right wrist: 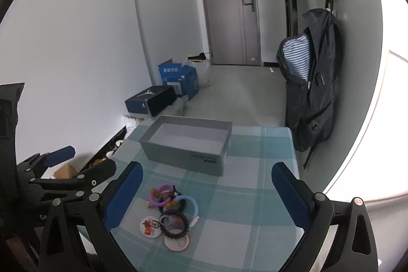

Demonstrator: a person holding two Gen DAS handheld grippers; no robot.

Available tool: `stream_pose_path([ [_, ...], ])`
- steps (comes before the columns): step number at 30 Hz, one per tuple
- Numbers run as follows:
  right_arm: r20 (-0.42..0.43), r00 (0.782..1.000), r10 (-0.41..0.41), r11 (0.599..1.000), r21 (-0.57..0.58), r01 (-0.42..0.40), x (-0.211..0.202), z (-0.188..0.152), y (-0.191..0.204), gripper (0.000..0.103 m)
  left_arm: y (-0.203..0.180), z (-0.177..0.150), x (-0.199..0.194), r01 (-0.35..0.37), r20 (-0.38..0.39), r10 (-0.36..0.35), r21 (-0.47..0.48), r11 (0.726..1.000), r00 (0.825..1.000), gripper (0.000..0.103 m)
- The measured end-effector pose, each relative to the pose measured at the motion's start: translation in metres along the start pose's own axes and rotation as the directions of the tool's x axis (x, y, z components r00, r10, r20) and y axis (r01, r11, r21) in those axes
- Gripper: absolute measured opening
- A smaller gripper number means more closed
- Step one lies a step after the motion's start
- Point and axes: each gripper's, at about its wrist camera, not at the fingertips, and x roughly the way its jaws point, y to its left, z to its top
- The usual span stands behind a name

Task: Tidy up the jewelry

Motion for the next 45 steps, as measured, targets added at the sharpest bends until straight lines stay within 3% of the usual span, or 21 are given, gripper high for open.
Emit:
stream_pose_path([
  [45,-0.006,1.000,0.020,0.999,0.027,-0.019,-0.004,-0.001,0.000,0.102,0.000,0.000,0.002,-0.017,0.004,0.017,0.009,1.000,1.000,0.102],
])
